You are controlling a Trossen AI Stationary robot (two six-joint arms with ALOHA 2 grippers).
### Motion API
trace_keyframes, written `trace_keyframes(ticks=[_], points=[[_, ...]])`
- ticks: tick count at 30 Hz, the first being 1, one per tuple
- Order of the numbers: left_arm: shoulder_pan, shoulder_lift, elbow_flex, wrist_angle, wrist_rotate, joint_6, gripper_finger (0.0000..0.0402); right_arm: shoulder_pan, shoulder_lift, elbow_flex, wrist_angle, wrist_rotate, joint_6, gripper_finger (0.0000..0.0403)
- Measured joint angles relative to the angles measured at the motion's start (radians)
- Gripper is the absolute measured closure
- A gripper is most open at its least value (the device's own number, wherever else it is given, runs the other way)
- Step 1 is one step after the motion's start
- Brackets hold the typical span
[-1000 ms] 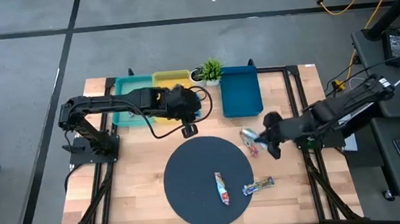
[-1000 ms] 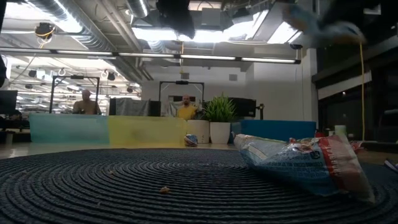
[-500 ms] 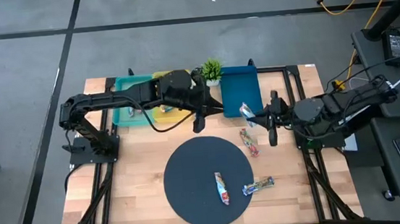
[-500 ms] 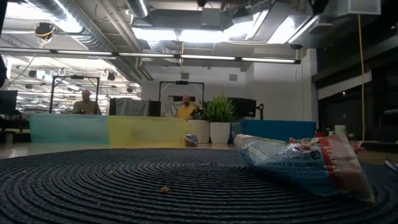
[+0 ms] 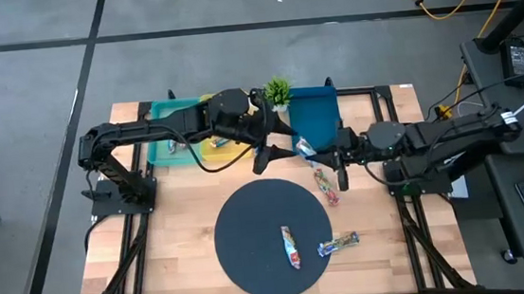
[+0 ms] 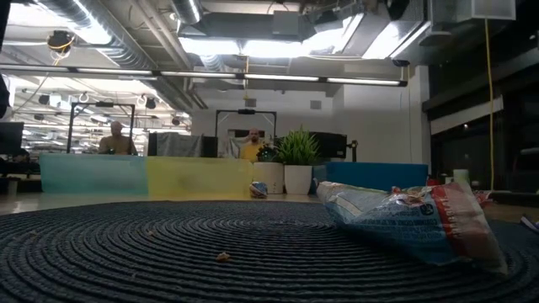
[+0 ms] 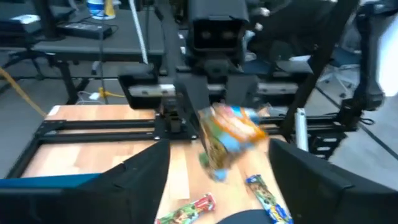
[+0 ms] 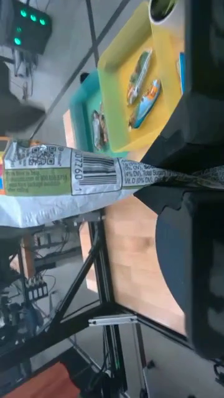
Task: Pick and place Granola Bars by type
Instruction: Put the green granola bar into the yellow bin
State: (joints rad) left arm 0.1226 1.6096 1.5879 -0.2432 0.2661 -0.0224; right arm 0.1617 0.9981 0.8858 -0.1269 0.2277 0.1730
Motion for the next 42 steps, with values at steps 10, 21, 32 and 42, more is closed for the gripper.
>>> trace_keyframes(ticks=[10, 21, 32, 42], points=[[-0.004, 0.0, 0.0, 0.039, 0.006, 0.001, 0.0117, -0.04, 0.069, -0.001, 0.093, -0.073, 0.001, 0.037], [-0.002, 0.0, 0.0, 0.035, 0.008, 0.01, 0.0221, -0.082, 0.073, -0.001, 0.124, -0.125, 0.001, 0.037], [0.01, 0.0, 0.0, 0.035, -0.002, 0.032, 0.0359, -0.101, 0.073, 0.0, 0.133, -0.152, -0.009, 0.0369], [0.016, -0.004, 0.004, 0.049, -0.007, 0.018, 0.0362, -0.1, 0.075, 0.176, -0.118, -0.199, -0.048, 0.0239]])
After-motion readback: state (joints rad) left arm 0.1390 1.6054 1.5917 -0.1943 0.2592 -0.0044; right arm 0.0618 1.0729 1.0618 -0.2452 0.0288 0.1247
